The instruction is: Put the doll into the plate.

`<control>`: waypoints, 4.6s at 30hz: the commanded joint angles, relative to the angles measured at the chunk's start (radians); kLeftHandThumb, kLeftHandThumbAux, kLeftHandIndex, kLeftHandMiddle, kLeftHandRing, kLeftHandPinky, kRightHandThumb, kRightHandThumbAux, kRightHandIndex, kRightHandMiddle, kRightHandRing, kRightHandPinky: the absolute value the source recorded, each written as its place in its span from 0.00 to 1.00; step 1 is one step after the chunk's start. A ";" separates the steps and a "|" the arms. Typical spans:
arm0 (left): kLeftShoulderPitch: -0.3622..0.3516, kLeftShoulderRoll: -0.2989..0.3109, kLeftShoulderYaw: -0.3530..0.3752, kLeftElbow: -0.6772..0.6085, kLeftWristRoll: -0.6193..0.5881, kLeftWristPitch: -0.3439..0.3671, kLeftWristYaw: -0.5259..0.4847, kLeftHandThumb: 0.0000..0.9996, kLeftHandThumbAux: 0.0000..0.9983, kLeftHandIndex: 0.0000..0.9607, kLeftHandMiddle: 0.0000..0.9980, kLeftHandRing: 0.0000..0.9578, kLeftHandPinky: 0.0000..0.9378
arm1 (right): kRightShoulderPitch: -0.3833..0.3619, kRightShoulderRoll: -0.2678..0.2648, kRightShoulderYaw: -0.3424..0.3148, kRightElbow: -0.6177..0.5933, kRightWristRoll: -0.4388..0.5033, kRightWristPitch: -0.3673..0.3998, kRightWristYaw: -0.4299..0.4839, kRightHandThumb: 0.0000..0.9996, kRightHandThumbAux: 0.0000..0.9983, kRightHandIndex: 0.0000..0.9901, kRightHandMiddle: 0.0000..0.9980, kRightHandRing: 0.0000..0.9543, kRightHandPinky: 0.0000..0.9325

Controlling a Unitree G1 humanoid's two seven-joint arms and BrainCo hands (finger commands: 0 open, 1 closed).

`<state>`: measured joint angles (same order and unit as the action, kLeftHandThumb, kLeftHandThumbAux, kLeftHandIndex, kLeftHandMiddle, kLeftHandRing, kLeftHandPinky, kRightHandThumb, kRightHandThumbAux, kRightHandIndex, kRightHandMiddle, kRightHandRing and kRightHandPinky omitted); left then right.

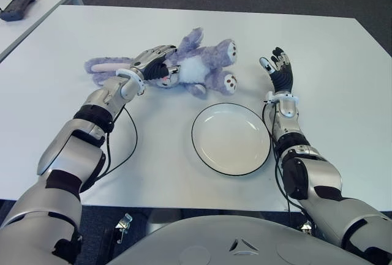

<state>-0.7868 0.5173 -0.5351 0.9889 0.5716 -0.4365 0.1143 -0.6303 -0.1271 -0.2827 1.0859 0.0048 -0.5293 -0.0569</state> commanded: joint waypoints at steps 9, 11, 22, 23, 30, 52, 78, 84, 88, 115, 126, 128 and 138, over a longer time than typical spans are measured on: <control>0.005 -0.150 -0.086 0.272 0.092 0.143 0.023 0.52 0.17 0.00 0.10 0.12 0.12 | 0.381 0.100 -0.023 0.210 0.031 0.015 0.009 0.00 0.62 0.08 0.09 0.05 0.01; 0.002 -0.156 -0.081 0.278 0.085 0.146 0.033 0.53 0.17 0.00 0.11 0.13 0.14 | 0.382 0.100 -0.024 0.209 0.032 0.011 0.012 0.00 0.62 0.08 0.09 0.05 0.02; -0.012 -0.175 -0.088 0.307 0.082 0.142 0.059 0.52 0.16 0.00 0.17 0.19 0.19 | 0.384 0.099 -0.028 0.209 0.035 0.013 0.013 0.00 0.62 0.08 0.09 0.06 0.02; -0.013 -0.177 -0.088 0.311 0.081 0.143 0.057 0.52 0.16 0.00 0.17 0.20 0.19 | 0.383 0.099 -0.030 0.209 0.037 0.014 0.015 0.00 0.62 0.08 0.09 0.06 0.02; -0.019 -0.187 -0.083 0.325 0.075 0.159 0.049 0.53 0.17 0.00 0.19 0.21 0.22 | 0.382 0.098 -0.029 0.209 0.034 0.019 0.013 0.00 0.63 0.08 0.08 0.05 0.03; -0.033 -0.197 -0.045 0.354 0.036 0.218 -0.006 0.70 0.31 0.18 0.30 0.33 0.38 | 0.384 0.091 -0.024 0.207 0.028 0.021 0.008 0.00 0.66 0.08 0.06 0.04 0.04; -0.019 -0.205 -0.018 0.367 0.020 0.298 -0.009 0.73 0.31 0.40 0.32 0.33 0.34 | 0.394 0.083 -0.028 0.205 0.033 0.013 0.029 0.00 0.70 0.11 0.07 0.05 0.03; -0.015 -0.206 -0.021 0.372 0.033 0.303 -0.017 0.71 0.30 0.41 0.31 0.31 0.33 | 0.392 0.084 -0.030 0.204 0.036 0.023 0.028 0.00 0.71 0.11 0.07 0.04 0.04; -0.014 -0.206 -0.023 0.373 0.035 0.306 -0.017 0.70 0.30 0.42 0.30 0.30 0.30 | 0.392 0.084 -0.031 0.204 0.037 0.021 0.027 0.00 0.71 0.11 0.07 0.05 0.04; -0.002 -0.202 -0.008 0.364 0.026 0.275 0.015 0.68 0.39 0.72 0.32 0.23 0.35 | 0.396 0.087 -0.043 0.200 0.049 0.003 0.053 0.00 0.71 0.14 0.07 0.04 0.04; 0.001 -0.202 -0.003 0.364 0.028 0.280 0.013 0.76 0.44 0.71 0.33 0.29 0.37 | 0.396 0.093 -0.050 0.200 0.056 -0.001 0.058 0.00 0.71 0.14 0.07 0.04 0.04; 0.002 -0.202 -0.002 0.363 0.028 0.279 0.015 0.78 0.45 0.72 0.34 0.31 0.39 | 0.396 0.094 -0.052 0.200 0.058 0.001 0.060 0.00 0.71 0.14 0.07 0.04 0.04; 0.008 -0.209 0.032 0.366 0.006 0.279 0.019 0.95 0.61 0.70 0.50 0.71 0.76 | 0.394 0.096 -0.053 0.198 0.058 0.007 0.053 0.00 0.72 0.15 0.06 0.04 0.04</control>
<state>-0.9558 0.3404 -0.4910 1.2396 0.5664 -0.2172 0.2104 -0.6306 -0.1234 -0.2868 1.0836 0.0057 -0.5293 -0.0022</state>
